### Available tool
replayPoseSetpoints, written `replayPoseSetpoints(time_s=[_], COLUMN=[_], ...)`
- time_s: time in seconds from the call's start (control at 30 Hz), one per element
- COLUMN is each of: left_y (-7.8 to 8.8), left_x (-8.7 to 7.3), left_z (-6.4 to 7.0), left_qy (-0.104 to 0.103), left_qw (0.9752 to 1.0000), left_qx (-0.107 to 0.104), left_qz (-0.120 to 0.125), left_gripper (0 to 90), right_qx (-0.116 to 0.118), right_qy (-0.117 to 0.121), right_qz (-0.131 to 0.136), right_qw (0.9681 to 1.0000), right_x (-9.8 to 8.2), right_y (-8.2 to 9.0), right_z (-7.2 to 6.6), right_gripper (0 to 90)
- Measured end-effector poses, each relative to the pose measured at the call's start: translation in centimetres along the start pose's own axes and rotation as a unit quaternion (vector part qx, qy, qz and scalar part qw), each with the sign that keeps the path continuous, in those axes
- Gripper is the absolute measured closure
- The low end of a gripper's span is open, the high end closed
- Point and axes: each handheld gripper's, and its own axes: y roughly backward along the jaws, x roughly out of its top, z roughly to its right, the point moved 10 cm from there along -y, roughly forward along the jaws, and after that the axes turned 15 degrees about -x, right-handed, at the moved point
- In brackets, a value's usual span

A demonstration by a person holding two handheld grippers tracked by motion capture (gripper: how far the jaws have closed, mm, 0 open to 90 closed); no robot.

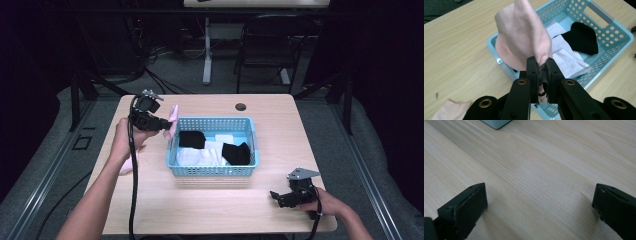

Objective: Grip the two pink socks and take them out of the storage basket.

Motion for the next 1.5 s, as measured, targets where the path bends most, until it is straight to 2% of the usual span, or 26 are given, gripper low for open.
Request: replayPoseSetpoints(time_s=[0.33, 0.53, 0.67, 0.83, 0.9, 0.93, 1.0, 1.2, 1.3, 1.43, 1.5], left_y=[2.9, 4.2, 4.4, 3.5, 2.8, 2.1, 1.8, -0.4, -1.9, -2.8, -2.8], left_x=[-2.2, -4.5, -6.5, -8.9, -9.8, -10.9, -11.2, -13.7, -15.0, -15.7, -15.8], left_z=[-2.0, -3.7, -5.0, -6.2, -6.6, -6.9, -7.1, -8.2, -8.7, -9.0, -9.0], left_qy=[0.02, 0.042, 0.062, 0.084, 0.094, 0.103, 0.107, 0.137, 0.15, 0.157, 0.157], left_qw=[0.9995, 0.9984, 0.9973, 0.9958, 0.995, 0.9941, 0.9937, 0.9899, 0.9875, 0.9863, 0.9864], left_qx=[0.022, 0.036, 0.04, 0.035, 0.031, 0.027, 0.026, 0.011, 0.009, 0.008, 0.009], left_qz=[0.008, 0.004, 0.002, -0.01, -0.014, -0.021, -0.022, -0.032, -0.048, -0.051, -0.048], left_gripper=[83.6, 83.6, 83.6, 83.6, 83.6, 83.6, 83.6, 83.4, 83.3, 81.6, 76.7], right_qx=[0.0, 0.0, 0.0, 0.0, 0.0, 0.0, 0.0, 0.0, 0.0, 0.0, 0.0], right_qy=[0.0, 0.0, 0.0, 0.0, 0.0, 0.0, 0.0, 0.0, 0.0, 0.0, 0.0], right_qz=[0.0, 0.0, 0.0, 0.0, 0.0, 0.0, 0.0, 0.0, 0.0, 0.0, 0.0], right_qw=[1.0, 1.0, 1.0, 1.0, 1.0, 1.0, 1.0, 1.0, 1.0, 1.0, 1.0], right_x=[0.0, 0.0, 0.0, 0.0, 0.0, 0.0, 0.0, 0.0, 0.0, 0.0, 0.0], right_y=[0.0, 0.0, 0.0, 0.0, 0.0, 0.0, 0.0, 0.0, 0.0, 0.0, 0.0], right_z=[0.0, 0.0, 0.0, 0.0, 0.0, 0.0, 0.0, 0.0, 0.0, 0.0, 0.0], right_gripper=[0.0, 0.0, 0.0, 0.0, 0.0, 0.0, 0.0, 0.0, 0.0, 0.0, 0.0])
